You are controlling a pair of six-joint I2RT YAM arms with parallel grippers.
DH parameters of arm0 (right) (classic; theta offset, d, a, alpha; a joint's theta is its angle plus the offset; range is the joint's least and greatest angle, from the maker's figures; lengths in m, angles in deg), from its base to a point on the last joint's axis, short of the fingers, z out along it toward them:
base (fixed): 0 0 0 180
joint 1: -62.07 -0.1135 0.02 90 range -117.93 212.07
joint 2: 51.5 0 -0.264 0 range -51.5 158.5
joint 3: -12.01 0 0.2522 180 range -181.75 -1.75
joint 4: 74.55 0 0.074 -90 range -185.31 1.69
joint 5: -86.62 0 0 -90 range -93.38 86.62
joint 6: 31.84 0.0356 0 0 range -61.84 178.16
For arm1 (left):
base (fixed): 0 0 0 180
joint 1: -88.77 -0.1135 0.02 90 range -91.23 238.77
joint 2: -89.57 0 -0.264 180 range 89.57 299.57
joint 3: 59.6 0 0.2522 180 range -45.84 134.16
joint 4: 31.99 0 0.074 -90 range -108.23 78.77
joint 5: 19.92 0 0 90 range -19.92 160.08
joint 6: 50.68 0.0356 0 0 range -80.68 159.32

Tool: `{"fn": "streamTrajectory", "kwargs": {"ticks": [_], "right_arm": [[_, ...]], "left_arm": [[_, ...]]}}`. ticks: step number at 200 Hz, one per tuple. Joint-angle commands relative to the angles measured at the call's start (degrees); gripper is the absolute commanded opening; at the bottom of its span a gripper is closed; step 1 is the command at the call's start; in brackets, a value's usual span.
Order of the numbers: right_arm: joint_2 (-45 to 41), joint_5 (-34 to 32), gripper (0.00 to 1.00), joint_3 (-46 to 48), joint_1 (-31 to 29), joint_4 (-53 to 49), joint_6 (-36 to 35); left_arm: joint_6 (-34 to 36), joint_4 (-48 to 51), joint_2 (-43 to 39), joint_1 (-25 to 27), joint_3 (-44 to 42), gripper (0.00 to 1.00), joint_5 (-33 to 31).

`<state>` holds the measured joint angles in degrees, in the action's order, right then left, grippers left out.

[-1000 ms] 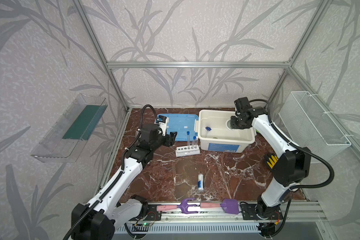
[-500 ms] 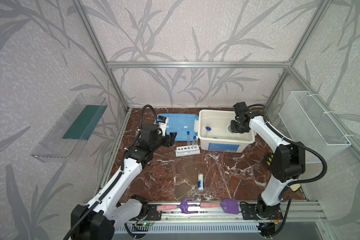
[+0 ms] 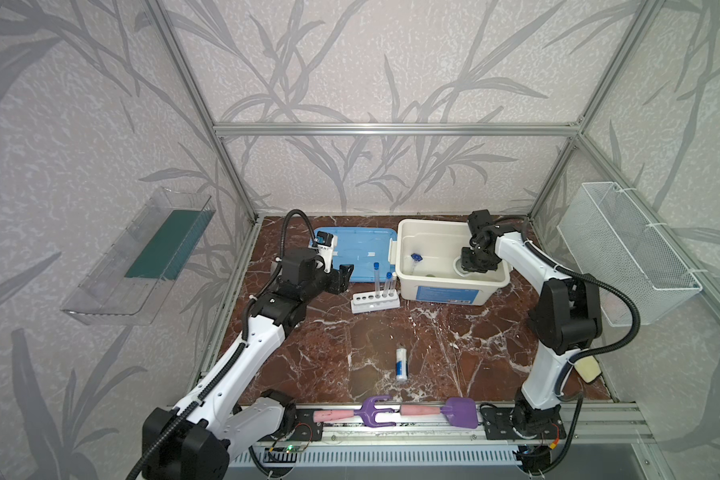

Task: Organize the chemistry lab equipment
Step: 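Lower the held crucible into the white tub with the right gripper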

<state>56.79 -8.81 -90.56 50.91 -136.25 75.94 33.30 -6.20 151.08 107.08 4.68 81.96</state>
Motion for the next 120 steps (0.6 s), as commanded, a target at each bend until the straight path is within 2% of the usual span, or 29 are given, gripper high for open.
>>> {"fn": "streamTrajectory", "kwargs": {"ticks": [1,120], "right_arm": [[0.1,0.9,0.11,0.2,0.5,-0.3,-0.8],[3.8,0.7,0.11,0.8,1.9,-0.5,-1.9]], "left_arm": [[0.7,0.2,0.2,-0.3,1.2,0.68,-0.6],[0.7,0.1,1.1,-0.3,1.4,0.68,-0.6]]}}
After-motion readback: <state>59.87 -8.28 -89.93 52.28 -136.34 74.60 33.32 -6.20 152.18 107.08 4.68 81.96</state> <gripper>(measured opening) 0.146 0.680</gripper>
